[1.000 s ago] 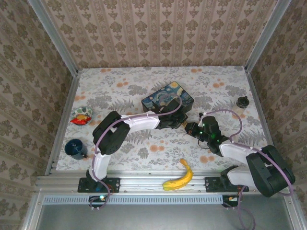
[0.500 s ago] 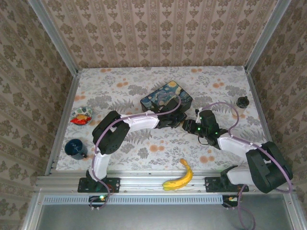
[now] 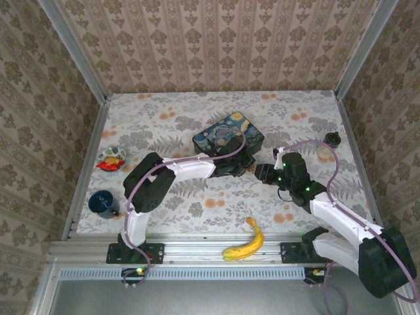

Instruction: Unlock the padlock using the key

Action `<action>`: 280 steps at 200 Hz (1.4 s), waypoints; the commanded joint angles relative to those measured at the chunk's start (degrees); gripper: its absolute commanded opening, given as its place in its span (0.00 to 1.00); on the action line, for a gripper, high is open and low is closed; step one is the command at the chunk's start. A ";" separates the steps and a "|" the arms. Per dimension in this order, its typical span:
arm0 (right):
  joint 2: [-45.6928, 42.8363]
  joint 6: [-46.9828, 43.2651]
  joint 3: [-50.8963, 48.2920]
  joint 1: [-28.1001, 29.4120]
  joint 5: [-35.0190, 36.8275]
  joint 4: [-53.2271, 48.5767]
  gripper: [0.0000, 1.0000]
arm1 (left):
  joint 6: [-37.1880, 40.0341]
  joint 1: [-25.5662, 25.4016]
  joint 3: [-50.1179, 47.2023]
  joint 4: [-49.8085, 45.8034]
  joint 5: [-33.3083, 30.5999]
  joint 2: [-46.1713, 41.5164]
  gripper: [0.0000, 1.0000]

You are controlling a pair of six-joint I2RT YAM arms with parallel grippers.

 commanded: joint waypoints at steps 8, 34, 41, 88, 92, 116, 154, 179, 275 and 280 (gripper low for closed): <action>3.21 -1.57 0.39 -0.36 -1.25 -2.06 0.28 | -2.37 -0.41 -0.92 0.03 5.50 -0.76 0.00; 6.38 -0.60 0.79 -0.97 -3.12 0.72 0.28 | -2.28 -0.44 -0.97 0.03 5.51 -0.95 0.00; 7.13 -0.32 0.87 -1.18 -3.67 1.60 0.28 | -2.28 -0.50 -0.96 0.03 5.59 -0.96 0.00; 9.97 1.33 0.96 -2.07 -5.08 5.88 0.27 | -2.28 -0.69 -0.75 0.71 6.11 -0.46 0.00; 10.16 1.55 0.96 -2.12 -5.21 6.35 0.26 | -2.28 -0.71 -0.70 0.73 6.17 -0.42 0.00; 12.90 3.38 0.96 -2.25 -5.85 9.80 0.16 | -1.78 -0.88 -0.38 1.68 6.64 -0.02 0.00; 16.78 7.66 0.48 -2.60 -7.55 16.33 0.00 | 1.82 -0.86 -0.90 3.92 6.56 -0.54 0.20; 16.89 9.06 0.52 -2.60 -7.39 17.56 0.00 | 4.37 -0.64 -4.08 7.50 4.74 -2.18 0.55; 15.49 11.62 0.26 -2.81 -5.79 17.86 0.00 | 6.15 0.19 -17.00 26.10 -6.79 -5.97 0.57; 15.50 11.64 0.26 -2.80 -5.82 17.90 0.00 | 6.14 0.17 -17.12 27.42 -6.88 -5.70 0.57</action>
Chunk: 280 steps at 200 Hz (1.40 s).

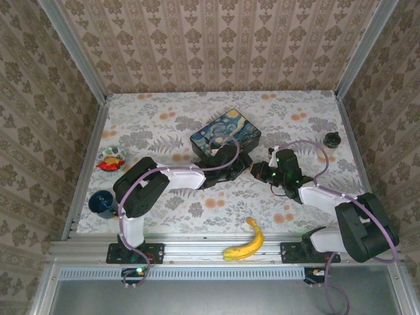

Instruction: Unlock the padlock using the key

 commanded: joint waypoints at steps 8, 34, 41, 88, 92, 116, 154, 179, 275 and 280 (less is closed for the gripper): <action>-1.00 0.99 0.17 -0.31 1.69 2.96 0.00 | 0.39 0.29 -1.57 9.03 -2.54 0.65 0.56; -0.96 1.26 0.26 -0.35 1.50 3.25 0.00 | 0.16 0.51 -1.58 11.76 -2.01 1.81 0.48; -0.91 1.34 0.26 -0.34 1.51 3.30 0.00 | -0.02 0.57 -1.56 12.22 -1.77 2.08 0.46; 0.27 1.96 0.52 -0.28 0.98 4.85 0.00 | -3.98 0.51 -1.74 13.17 0.52 3.93 0.44; 0.44 2.05 0.52 -0.33 0.92 4.96 0.00 | -4.29 0.57 -1.74 13.40 0.79 4.10 0.44; 1.17 2.46 0.70 -0.34 0.83 5.70 0.00 | -4.84 0.42 -1.65 14.49 1.21 4.45 0.34; 1.31 2.48 0.59 -0.35 1.05 5.30 0.00 | -4.21 0.76 -2.19 13.83 0.15 3.62 0.24; 1.45 2.56 0.52 -0.27 1.18 5.40 0.00 | -4.18 0.77 -2.17 13.87 0.32 3.88 0.11; -4.45 -5.87 2.94 -0.09 7.47 -6.84 0.22 | -3.12 0.77 -2.31 10.45 0.84 1.72 0.00; -5.41 -7.17 2.90 0.01 8.52 -8.45 0.22 | -3.17 0.85 -2.28 10.17 0.92 1.48 0.00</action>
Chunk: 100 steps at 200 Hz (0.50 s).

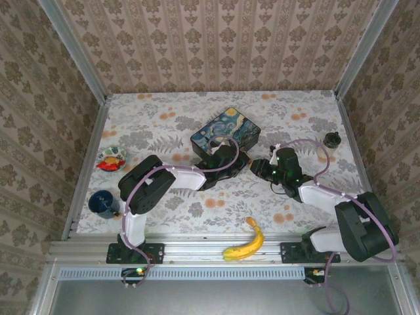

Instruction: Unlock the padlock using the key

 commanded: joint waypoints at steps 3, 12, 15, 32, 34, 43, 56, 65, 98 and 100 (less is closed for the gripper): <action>-5.13 -7.11 1.92 0.34 6.20 -8.56 0.22 | -0.79 0.04 -0.80 -2.59 1.69 -1.91 0.00; -6.84 -9.73 2.07 0.74 8.30 -11.76 0.22 | -0.80 0.13 -0.47 -3.81 2.36 -2.26 0.00; -7.37 -10.66 2.15 0.90 9.08 -12.96 0.22 | -0.85 0.16 -0.31 -4.38 2.63 -2.37 0.00; -10.07 -15.16 2.24 1.85 12.83 -18.30 0.21 | -0.11 0.30 0.86 -9.45 3.87 -3.39 0.00; -10.40 -15.50 2.27 1.94 13.10 -18.80 0.20 | 0.02 0.27 0.96 -10.04 3.93 -3.55 0.00; -11.58 -17.53 2.20 2.60 14.62 -20.72 0.19 | 0.74 0.32 1.75 -12.96 4.12 -4.18 0.00; -12.87 -19.65 2.27 3.73 16.49 -22.94 0.18 | 1.13 0.40 2.49 -16.86 4.28 -5.17 0.00; -13.47 -20.84 2.42 4.65 17.64 -23.87 0.18 | 1.08 0.36 2.72 -19.30 4.30 -5.68 0.00; -12.98 -24.36 4.15 9.80 22.21 -24.40 0.18 | 0.11 0.44 4.10 -25.56 5.56 -6.62 0.00; -12.77 -24.57 4.31 10.15 22.54 -24.31 0.18 | -0.04 0.41 4.12 -25.73 5.65 -6.62 0.00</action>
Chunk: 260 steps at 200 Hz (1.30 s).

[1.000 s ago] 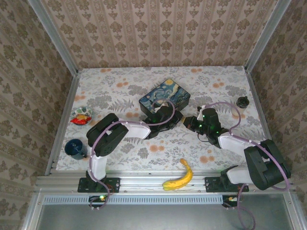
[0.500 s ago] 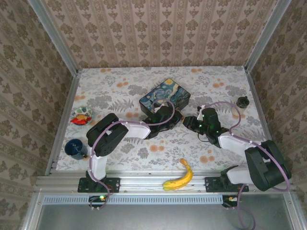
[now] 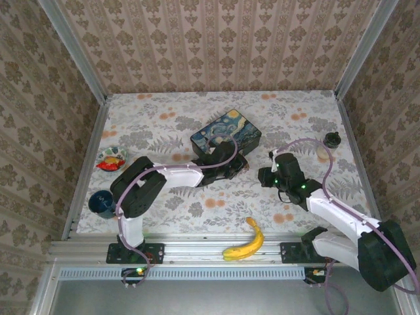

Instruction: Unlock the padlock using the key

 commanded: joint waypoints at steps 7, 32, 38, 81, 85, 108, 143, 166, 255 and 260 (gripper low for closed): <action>0.97 -6.03 3.54 4.59 7.40 -2.75 0.18 | -0.96 0.11 1.57 -9.72 3.03 -1.95 0.00; 4.89 -8.61 5.66 8.34 10.01 -1.82 0.18 | -2.57 0.10 1.48 -9.85 4.32 -1.66 0.00; 5.68 -9.21 6.16 9.27 10.81 -1.72 0.19 | -2.73 0.06 1.41 -10.07 4.41 -1.66 0.00; 10.34 -12.25 8.77 11.79 11.45 -0.52 0.21 | -3.25 0.30 1.27 -10.63 4.86 -1.88 0.00; 10.51 -12.51 8.86 11.89 11.47 -0.48 0.22 | -3.30 0.40 1.24 -10.60 4.94 -1.91 0.00; 11.51 -13.15 9.24 12.33 11.76 0.18 0.22 | -3.27 0.51 1.30 -10.38 5.31 -1.92 0.00; 13.35 -14.06 9.89 12.51 12.94 1.13 0.23 | -3.30 0.57 1.59 -10.43 5.99 -1.67 0.00; 14.11 -15.00 10.28 12.95 13.77 2.14 0.23 | -3.76 0.63 1.62 -9.84 6.86 -1.19 0.00; 19.57 -17.93 11.61 13.27 17.37 6.15 0.23 | -4.45 0.51 1.63 -8.70 8.94 -0.87 0.00; 19.84 -18.17 11.61 13.34 17.55 6.41 0.23 | -4.55 0.50 1.56 -8.59 9.14 -0.87 0.00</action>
